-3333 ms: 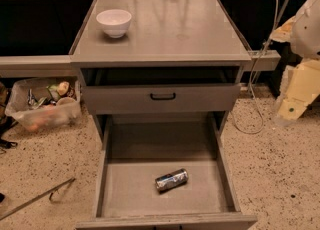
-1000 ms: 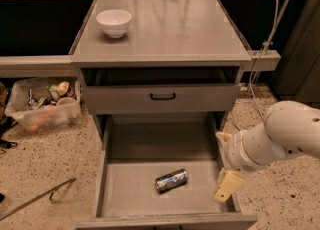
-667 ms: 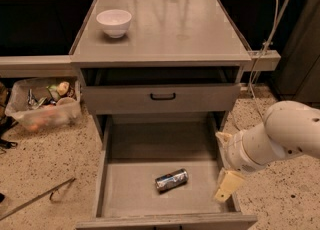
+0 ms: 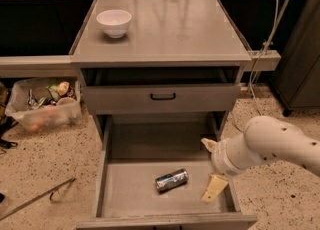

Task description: Pick redbull can from middle drawer and place on counter

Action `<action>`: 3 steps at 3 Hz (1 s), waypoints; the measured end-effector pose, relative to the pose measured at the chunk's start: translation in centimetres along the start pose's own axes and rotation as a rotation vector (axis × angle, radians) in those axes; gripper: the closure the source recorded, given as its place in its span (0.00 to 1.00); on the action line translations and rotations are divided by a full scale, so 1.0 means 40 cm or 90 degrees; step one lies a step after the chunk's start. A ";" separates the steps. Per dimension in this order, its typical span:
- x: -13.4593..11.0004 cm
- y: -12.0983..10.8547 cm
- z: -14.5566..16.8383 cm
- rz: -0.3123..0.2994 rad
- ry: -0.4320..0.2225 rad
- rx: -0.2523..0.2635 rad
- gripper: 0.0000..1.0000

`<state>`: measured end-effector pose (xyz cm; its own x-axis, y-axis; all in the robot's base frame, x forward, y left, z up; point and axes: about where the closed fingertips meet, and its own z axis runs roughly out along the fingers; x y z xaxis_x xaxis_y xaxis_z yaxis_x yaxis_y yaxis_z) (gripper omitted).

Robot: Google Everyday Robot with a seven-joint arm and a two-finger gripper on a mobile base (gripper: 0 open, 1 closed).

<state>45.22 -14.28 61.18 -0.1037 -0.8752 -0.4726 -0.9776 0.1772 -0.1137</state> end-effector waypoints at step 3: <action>0.035 -0.092 0.321 -0.017 0.013 0.092 0.00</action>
Offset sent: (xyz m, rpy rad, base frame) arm 0.0578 0.0381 -0.1250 -0.0739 -0.1787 -0.0747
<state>51.03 -10.39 49.72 -0.0834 -0.8893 -0.4497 -0.9436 0.2155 -0.2513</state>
